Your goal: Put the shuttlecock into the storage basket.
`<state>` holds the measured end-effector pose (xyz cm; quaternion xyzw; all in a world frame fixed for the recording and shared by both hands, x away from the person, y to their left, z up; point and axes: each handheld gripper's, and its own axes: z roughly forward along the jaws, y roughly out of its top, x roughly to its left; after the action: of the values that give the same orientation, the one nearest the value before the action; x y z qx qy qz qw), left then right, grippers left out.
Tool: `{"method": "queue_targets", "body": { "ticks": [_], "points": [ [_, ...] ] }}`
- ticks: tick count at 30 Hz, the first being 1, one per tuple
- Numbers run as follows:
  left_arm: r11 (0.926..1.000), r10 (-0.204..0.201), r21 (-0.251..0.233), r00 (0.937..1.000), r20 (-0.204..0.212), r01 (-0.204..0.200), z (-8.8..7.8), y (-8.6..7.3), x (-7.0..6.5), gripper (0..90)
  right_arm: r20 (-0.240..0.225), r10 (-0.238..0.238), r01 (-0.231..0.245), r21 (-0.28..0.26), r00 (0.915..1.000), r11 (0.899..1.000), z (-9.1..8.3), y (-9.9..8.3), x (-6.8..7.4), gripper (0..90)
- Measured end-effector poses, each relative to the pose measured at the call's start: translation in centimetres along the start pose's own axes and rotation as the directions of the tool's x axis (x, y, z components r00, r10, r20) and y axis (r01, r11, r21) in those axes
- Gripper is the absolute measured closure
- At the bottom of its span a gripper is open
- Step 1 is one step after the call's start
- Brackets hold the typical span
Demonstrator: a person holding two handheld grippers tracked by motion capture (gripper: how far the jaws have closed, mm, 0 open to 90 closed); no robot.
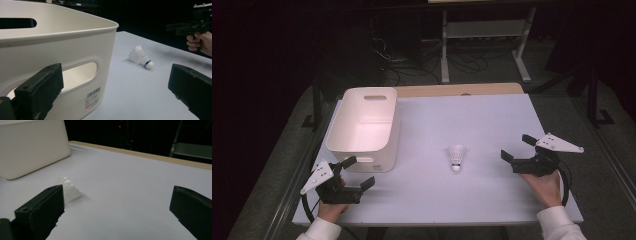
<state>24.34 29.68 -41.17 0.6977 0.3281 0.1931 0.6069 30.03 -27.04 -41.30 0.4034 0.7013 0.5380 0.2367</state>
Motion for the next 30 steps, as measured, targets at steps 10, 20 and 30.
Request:
{"method": "queue_targets", "body": {
  "ticks": [10, 20, 30],
  "points": [
    [1.0, -0.003, 0.001, 1.0, -0.003, 0.003, 0.0, 0.0, 0.0, 0.0, -0.009, -0.002, 0.002, 0.008, 1.0, 1.0, -0.1, 0.0, 0.2, 0.0],
    [1.0, -0.007, -0.004, 0.9999, -0.014, 0.007, -0.1, 0.0, 0.0, 0.0, -0.029, 0.011, -0.01, 0.038, 0.9995, 0.999, 0.1, 0.6, 0.5, 0.0],
    [1.0, -0.006, 0.0, 0.9998, -0.018, 0.006, -0.2, 0.0, 0.1, 0.0, -0.032, -0.031, 0.035, 0.117, 0.999, 0.992, 1.1, 2.0, 1.3, 0.0]
  ]
}}
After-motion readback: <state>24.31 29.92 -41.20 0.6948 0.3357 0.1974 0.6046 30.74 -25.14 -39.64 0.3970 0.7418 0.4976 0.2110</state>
